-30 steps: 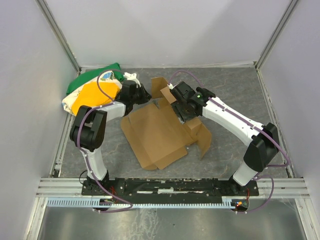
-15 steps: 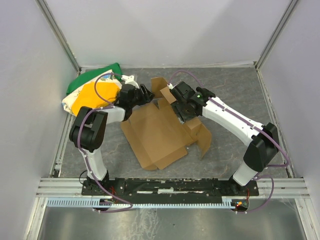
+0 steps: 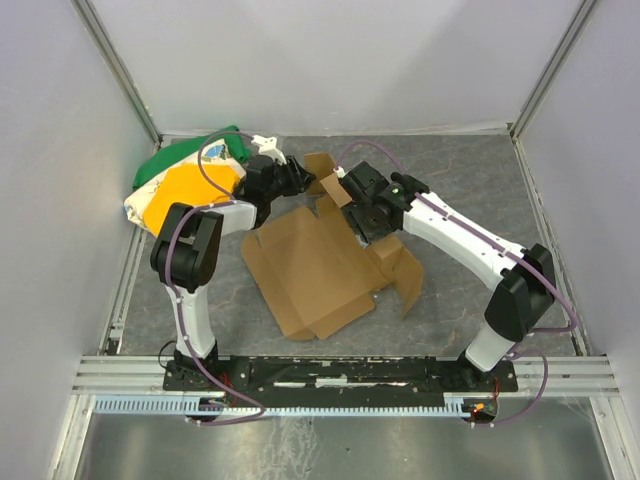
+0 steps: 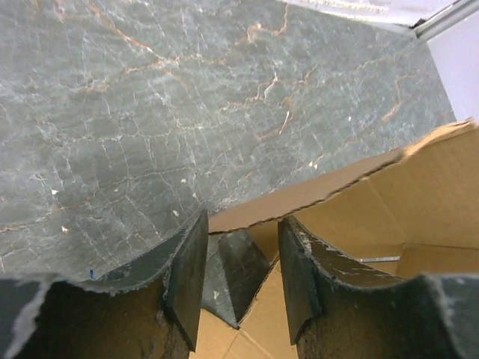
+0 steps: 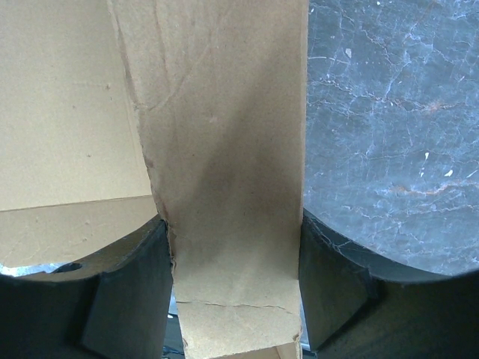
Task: Fold the paper box
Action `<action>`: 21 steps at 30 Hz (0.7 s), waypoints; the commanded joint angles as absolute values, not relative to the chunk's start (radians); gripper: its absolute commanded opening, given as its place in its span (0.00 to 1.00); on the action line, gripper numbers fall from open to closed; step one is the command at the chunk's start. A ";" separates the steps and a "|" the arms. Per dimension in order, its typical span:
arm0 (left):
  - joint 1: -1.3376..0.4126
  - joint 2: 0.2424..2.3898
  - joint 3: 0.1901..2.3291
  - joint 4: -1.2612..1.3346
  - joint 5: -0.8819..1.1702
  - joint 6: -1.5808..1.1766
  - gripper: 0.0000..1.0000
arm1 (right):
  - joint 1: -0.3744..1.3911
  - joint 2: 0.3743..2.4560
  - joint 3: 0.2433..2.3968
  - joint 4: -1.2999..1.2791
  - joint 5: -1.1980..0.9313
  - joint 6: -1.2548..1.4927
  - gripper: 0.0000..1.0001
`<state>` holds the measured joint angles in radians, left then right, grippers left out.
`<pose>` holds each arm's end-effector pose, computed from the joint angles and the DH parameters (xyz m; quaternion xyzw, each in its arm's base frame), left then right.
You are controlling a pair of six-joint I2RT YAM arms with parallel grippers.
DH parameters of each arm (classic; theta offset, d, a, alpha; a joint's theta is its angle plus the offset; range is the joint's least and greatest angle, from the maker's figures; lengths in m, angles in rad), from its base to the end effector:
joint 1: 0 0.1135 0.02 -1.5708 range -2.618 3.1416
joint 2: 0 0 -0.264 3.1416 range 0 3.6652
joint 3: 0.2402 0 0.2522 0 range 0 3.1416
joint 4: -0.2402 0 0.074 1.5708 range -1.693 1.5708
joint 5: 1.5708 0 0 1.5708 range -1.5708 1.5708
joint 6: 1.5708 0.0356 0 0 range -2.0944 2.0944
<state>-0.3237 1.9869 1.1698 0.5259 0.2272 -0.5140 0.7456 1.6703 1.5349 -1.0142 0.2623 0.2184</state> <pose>0.4167 -0.1483 0.1862 -0.0083 0.7999 -0.3243 0.5049 0.2571 0.2248 0.3037 -0.2262 0.9431 -0.0172 0.2429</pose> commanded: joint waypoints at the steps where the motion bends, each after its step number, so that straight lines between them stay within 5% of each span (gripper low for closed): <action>1: -0.321 2.001 1.202 0.563 0.267 -0.485 0.47 | 0.752 1.702 1.523 -1.086 0.203 0.218 0.37; 9: -0.321 1.950 1.209 0.532 0.313 -0.501 0.24 | 0.751 1.704 1.519 -1.086 0.210 0.233 0.37; 21: -0.319 1.851 1.180 0.477 0.360 -0.531 0.21 | 0.749 1.701 1.509 -1.087 0.232 0.243 0.37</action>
